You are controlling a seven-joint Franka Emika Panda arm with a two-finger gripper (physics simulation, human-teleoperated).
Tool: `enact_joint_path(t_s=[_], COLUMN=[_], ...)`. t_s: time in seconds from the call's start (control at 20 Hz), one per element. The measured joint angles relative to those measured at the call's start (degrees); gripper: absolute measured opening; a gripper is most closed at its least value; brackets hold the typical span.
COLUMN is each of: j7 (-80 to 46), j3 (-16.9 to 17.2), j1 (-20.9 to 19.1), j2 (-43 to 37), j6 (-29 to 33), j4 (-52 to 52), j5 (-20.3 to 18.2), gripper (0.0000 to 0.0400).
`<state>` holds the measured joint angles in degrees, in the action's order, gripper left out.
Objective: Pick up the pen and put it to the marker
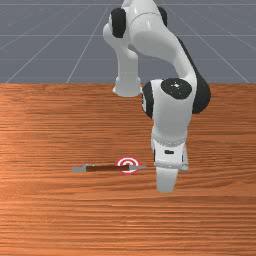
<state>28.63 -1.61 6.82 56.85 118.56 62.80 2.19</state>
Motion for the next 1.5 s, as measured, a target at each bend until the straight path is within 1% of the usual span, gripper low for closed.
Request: enact_joint_path(t_s=[0.05,0.15,0.2,0.25,0.3,0.35,0.6,0.7,0.75,0.8,0.85,0.9,1.05,1.1,1.15,1.2,1.25,1.3,1.35,1.4,1.45,1.5], j7=[-0.16,-0.83,3.51,4.74,5.78,8.93,15.43,13.52,12.82,12.79,10.10,8.47,11.01,11.77,15.05,14.15,12.52,13.78,13.62,11.60,11.31,12.53], j3=[0.04,0.08,-0.71,-0.64,-0.53,-0.76,-0.70,0.06,0.26,0.28,0.80,1.12,0.61,0.46,-0.14,0.12,0.46,0.22,0.26,1.26,1.49,0.60], j1=[0.01,0.09,-0.88,-1.85,-2.78,-3.92,-7.91,-8.58,-8.72,-8.80,-8.42,-8.21,-8.73,-8.91,-9.57,-9.53,-9.32,-9.51,-9.48,-8.55,-8.33,-9.14], j2=[-1.27,-6.65,-6.37,-6.59,-5.96,-7.76,-8.16,-8.14,-10.24,-11.43,-11.70,-13.39,-18.63,-20.30,-19.89,-19.63,-19.88,-19.11,-18.80,-18.36,-17.89,-16.84], j6=[1.25,5.78,3.92,3.82,1.91,6.19,6.61,6.55,11.25,12.45,9.85,11.19,15.37,18.43,16.49,16.81,19.27,17.45,17.71,18.10,18.48,16.82], j4=[2.85,12.93,11.94,12.23,10.80,14.62,15.34,15.27,19.76,21.99,21.89,24.95,34.33,37.65,36.58,36.46,37.75,36.50,36.45,36.33,36.25,34.87], j5=[0.00,-0.05,0.34,0.24,0.10,0.71,0.89,0.29,0.24,0.25,-0.35,-0.67,-0.08,0.13,0.61,0.46,0.17,0.41,0.39,1.25,1.53,0.39], gripper=[0.0000,0.0000,0.0000,0.0000,0.0000,0.0000,0.0000,0.0000,0.0000,0.0000,0.0000,0.0000,0.0000,0.0000,0.0000,0.0157,0.0252,0.0310,0.0346,0.0367,0.0380,0.0388])
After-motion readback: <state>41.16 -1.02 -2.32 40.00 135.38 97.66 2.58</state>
